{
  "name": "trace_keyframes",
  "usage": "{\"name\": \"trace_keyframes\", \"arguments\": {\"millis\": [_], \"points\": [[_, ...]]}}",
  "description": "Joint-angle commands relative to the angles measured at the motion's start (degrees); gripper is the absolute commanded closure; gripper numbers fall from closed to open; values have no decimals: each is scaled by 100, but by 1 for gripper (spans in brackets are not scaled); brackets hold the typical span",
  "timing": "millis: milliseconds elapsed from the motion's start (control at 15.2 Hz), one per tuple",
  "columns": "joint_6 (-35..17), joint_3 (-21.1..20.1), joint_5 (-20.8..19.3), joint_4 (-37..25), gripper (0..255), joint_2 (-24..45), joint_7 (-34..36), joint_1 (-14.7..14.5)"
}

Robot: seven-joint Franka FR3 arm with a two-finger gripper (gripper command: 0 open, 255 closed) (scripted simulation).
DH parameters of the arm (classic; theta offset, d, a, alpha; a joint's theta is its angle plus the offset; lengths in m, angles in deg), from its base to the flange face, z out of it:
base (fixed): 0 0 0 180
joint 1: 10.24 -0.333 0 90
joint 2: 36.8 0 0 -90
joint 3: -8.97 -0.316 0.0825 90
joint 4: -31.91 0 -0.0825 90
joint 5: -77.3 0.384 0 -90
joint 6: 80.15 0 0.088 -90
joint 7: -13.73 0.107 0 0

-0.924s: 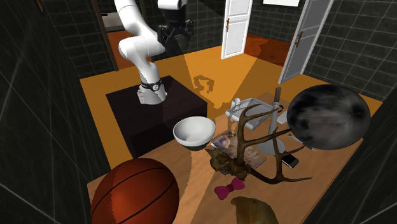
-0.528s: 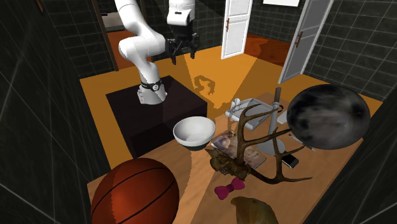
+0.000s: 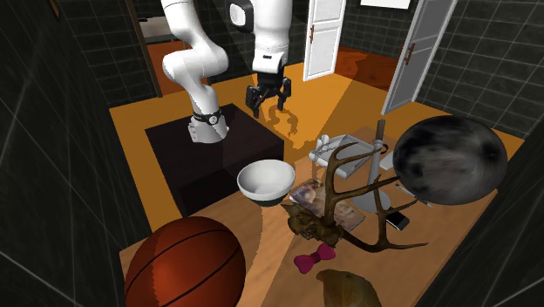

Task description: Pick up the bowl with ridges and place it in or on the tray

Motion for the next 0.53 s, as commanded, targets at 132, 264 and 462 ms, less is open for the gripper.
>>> {"name": "trace_keyframes", "arguments": {"millis": [132,264,462], "points": [[-867,-222,-173,-61,0,831,343,55],[-1252,-313,-329,-165,0,1289,543,97],[-1771,-412,-652,-389,0,2001,897,153]]}}
